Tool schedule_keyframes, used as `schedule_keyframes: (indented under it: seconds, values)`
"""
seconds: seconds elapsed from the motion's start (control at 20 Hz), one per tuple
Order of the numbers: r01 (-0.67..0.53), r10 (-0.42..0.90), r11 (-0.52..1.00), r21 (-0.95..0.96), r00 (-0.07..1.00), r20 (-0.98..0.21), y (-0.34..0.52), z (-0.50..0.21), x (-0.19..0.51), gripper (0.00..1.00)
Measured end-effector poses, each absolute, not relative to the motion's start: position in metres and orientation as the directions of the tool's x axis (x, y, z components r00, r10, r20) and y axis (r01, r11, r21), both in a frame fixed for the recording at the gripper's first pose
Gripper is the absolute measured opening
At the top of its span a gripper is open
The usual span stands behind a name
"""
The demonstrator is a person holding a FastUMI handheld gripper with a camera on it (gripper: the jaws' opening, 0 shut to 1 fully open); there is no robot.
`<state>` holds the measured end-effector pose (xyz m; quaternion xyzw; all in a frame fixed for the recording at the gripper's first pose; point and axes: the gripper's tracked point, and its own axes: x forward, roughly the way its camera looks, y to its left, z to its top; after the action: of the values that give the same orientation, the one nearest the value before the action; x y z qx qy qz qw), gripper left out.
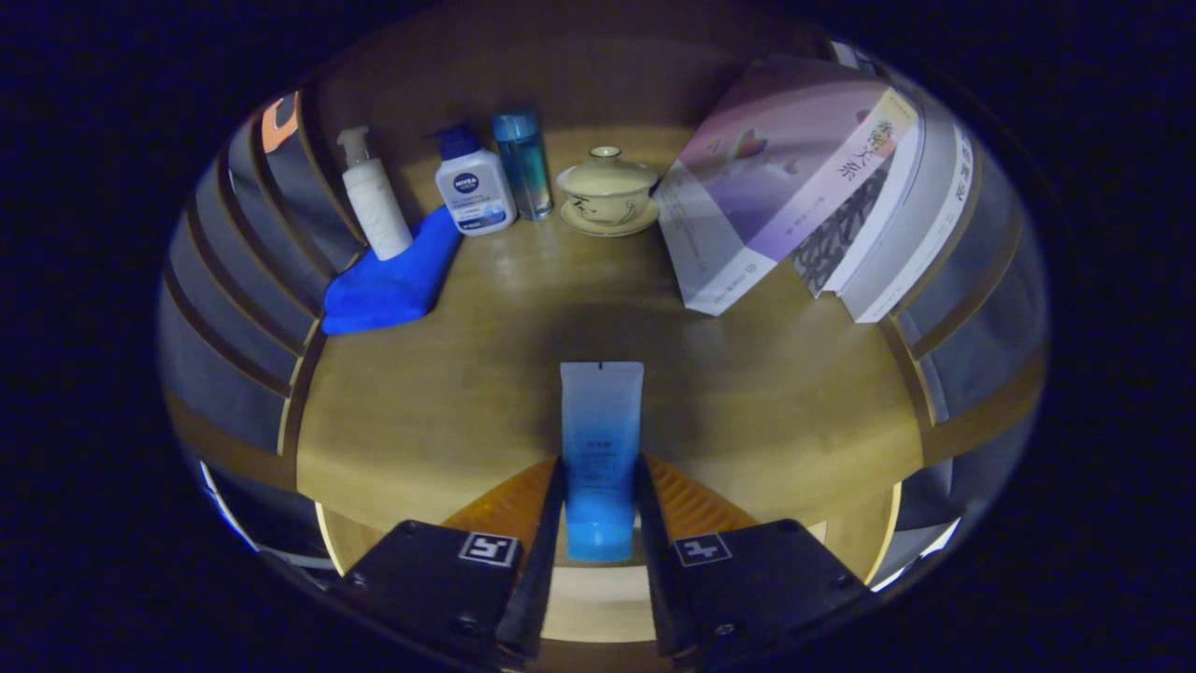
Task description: Pull open the drawer, take out the items inside it, and place them on the countertop above the cabinet.
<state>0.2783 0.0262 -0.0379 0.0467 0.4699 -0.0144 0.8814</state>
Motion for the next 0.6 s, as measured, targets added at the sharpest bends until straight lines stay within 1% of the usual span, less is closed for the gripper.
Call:
schedule_keyframes:
  seconds: [0.1,0.2,0.3,0.45,0.55,0.6]
  values:
    - [0.075,0.030,0.993,0.094,0.598,-0.801,0.026,-0.030,0.279,0.51]
    - [0.076,0.003,0.995,0.070,0.659,-0.752,0.019,-0.015,0.280,0.55]
    - [0.056,0.022,0.994,0.089,0.717,-0.696,0.023,0.003,0.271,0.59]
    - [0.022,0.045,0.994,0.104,0.797,-0.602,0.030,0.025,0.241,0.66]
    - [-0.007,0.058,0.995,0.099,0.852,-0.521,0.034,0.039,0.220,0.78]
    - [-0.018,0.061,0.995,0.095,0.879,-0.473,0.033,0.050,0.207,0.78]
